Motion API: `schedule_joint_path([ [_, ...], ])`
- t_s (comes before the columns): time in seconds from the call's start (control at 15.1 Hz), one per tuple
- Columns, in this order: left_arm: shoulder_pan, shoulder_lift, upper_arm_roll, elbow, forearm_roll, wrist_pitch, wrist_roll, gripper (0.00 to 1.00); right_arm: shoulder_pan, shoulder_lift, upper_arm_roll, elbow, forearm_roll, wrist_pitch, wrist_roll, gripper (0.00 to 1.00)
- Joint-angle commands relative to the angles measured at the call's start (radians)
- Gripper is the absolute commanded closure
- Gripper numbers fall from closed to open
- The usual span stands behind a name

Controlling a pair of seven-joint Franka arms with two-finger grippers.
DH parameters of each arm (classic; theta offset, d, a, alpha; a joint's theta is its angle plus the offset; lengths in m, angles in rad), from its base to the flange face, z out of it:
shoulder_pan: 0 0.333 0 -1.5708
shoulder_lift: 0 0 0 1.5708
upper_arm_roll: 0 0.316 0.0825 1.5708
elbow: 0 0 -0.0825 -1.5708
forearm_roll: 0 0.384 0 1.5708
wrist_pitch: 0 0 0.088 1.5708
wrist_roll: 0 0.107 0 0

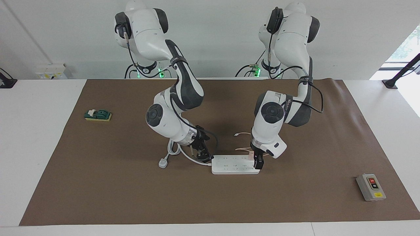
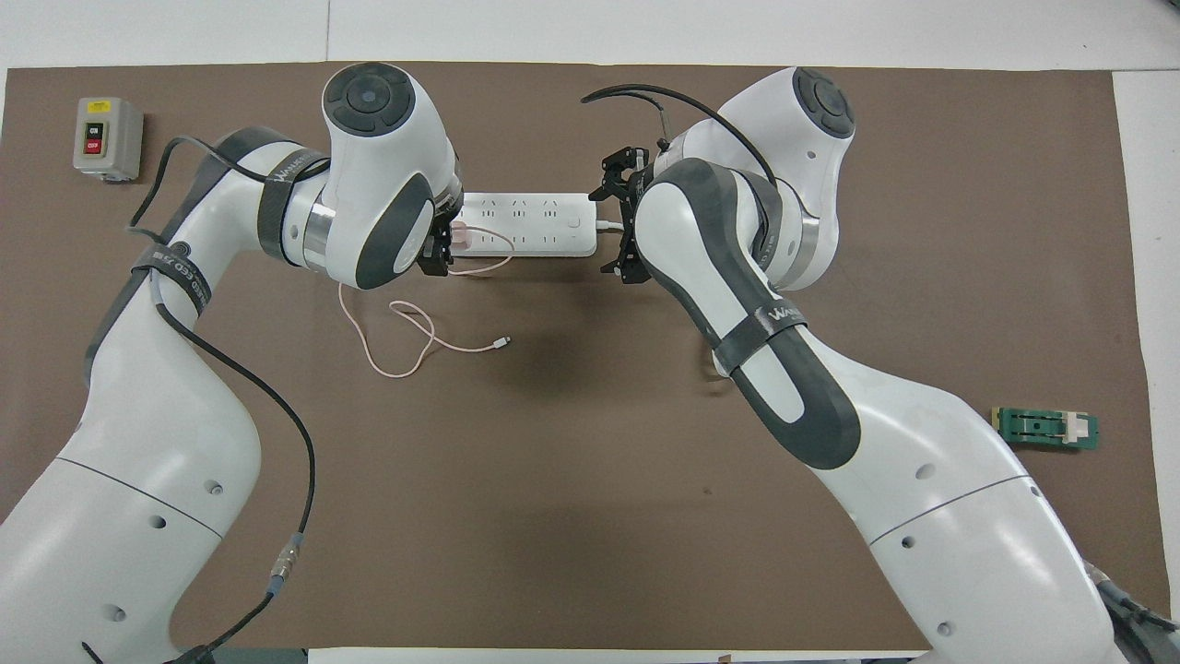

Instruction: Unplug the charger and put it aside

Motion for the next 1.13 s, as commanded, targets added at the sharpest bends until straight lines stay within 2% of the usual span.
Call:
schedule_joint_path([
  [0.0,-0.005,-0.020,0.010,-0.026,0.017,0.019,-0.004,0.00,-0.014,0.107,0.001,0.160,-0.012,-0.036,-0.008,0.00],
  [0.33,-0.004,-0.026,0.008,-0.034,0.017,0.017,0.001,0.00,-0.032,0.176,0.027,0.231,-0.009,-0.035,-0.015,0.00],
  [0.46,-0.001,-0.026,0.010,-0.035,0.017,0.016,0.006,0.00,-0.043,0.184,0.064,0.233,-0.012,-0.036,-0.015,0.00],
  [1.06,0.001,-0.024,0.010,-0.031,0.017,0.008,0.021,0.00,-0.040,0.216,0.066,0.228,-0.015,0.000,-0.043,0.00],
])
